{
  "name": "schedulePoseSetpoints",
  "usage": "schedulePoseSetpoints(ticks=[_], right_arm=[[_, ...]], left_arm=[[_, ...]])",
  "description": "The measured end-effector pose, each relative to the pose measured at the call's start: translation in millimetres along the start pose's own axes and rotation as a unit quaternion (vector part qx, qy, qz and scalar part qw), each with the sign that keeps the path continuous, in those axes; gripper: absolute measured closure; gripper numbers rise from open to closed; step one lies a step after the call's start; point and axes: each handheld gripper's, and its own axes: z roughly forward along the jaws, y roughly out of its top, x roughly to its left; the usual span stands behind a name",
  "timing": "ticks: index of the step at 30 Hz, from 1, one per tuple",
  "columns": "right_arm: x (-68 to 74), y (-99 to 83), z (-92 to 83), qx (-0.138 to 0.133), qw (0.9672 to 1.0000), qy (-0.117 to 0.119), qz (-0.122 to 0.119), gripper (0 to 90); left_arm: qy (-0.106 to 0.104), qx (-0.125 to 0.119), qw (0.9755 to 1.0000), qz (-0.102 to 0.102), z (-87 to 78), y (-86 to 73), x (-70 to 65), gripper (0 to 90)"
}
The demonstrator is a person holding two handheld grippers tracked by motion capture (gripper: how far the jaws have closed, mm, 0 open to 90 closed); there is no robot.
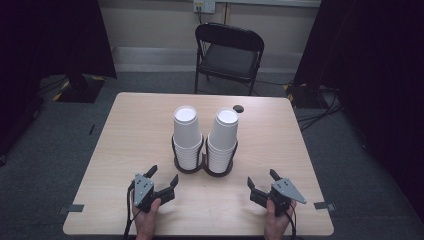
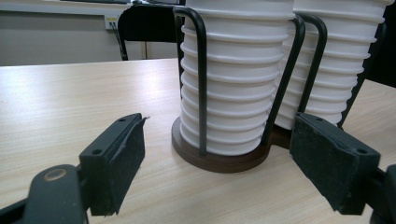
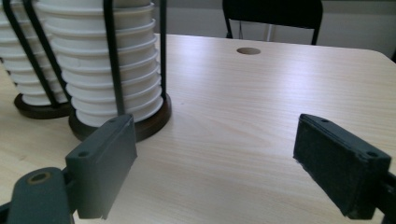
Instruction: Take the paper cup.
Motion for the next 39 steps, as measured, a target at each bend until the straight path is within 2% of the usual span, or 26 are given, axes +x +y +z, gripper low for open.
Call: schedulePoseSetpoints(ticks=[5, 7, 8, 9, 11, 14, 17, 18, 21, 23, 25, 30, 33, 34, 35, 39], right_arm=[[-2.6, 0.6, 1.6, 0.008, 0.9998, -0.010, 0.018, 12.9], [-2.3, 0.8, 2.3, 0.011, 0.9997, -0.014, 0.018, 13.0], [-1.1, 1.2, 3.1, 0.017, 0.9996, -0.019, 0.013, 13.0], [1.8, 1.7, 4.5, 0.024, 0.9995, -0.019, -0.002, 13.2], [2.8, 2.1, 5.6, 0.031, 0.9993, -0.018, -0.004, 13.1], [4.5, 2.2, 6.0, 0.030, 0.9995, 0.005, -0.005, 12.9], [5.6, 2.2, 6.1, 0.027, 0.9996, 0.008, -0.001, 13.3], [5.6, 2.8, 6.4, 0.023, 0.9995, 0.020, 0.003, 13.4], [6.8, 4.0, 7.3, 0.020, 0.9993, 0.029, 0.013, 13.5], [10.0, 4.6, 8.9, 0.022, 0.9994, 0.026, 0.005, 16.0], [12.4, 6.1, 10.6, 0.024, 0.9992, 0.030, 0.005, 14.9], [19.4, 17.9, 10.9, 0.005, 0.9990, 0.045, 0.007, 14.8], [25.3, 30.0, 12.0, -0.010, 0.9977, 0.066, 0.003, 17.1], [25.3, 30.0, 12.0, -0.010, 0.9977, 0.066, 0.003, 17.1], [25.9, 36.9, 12.7, -0.024, 0.9963, 0.082, 0.011, 18.1], [27.3, 47.8, 14.6, -0.029, 0.9955, 0.090, 0.007, 18.5]], left_arm=[[-0.001, 0.001, 1.0000, 0.002, 0.2, 0.0, -0.5, 18.1], [0.000, 0.000, 1.0000, 0.003, 0.0, 0.0, -0.3, 18.1], [0.000, 0.000, 1.0000, 0.003, 0.0, 0.0, -0.4, 18.1], [0.000, -0.002, 1.0000, 0.002, -0.1, -0.2, -0.8, 18.0], [-0.001, -0.002, 1.0000, 0.002, -0.2, -0.2, -0.9, 18.0], [-0.002, -0.002, 1.0000, 0.005, -0.2, -0.2, -1.3, 18.1], [-0.001, -0.004, 0.9999, 0.012, -0.4, -0.4, -3.3, 18.4], [0.000, -0.004, 0.9998, 0.017, -0.5, -0.3, -3.3, 18.6], [0.005, -0.002, 0.9999, 0.012, -0.2, -0.3, -3.7, 18.6], [0.015, 0.002, 0.9998, 0.011, 0.7, 0.2, -3.7, 18.6], [0.015, 0.009, 0.9998, 0.012, 1.9, 0.7, -3.8, 18.7], [0.007, 0.008, 0.9998, 0.016, 1.6, 0.7, -3.7, 18.8], [0.007, 0.004, 0.9999, 0.014, 0.9, 0.3, -3.4, 18.8], [0.007, 0.005, 0.9999, 0.014, 1.0, 0.4, -3.5, 18.8], [0.006, 0.006, 0.9998, 0.015, 1.2, 0.5, -3.6, 18.8], [0.006, 0.007, 0.9998, 0.017, 1.3, 0.5, -3.8, 18.7]])
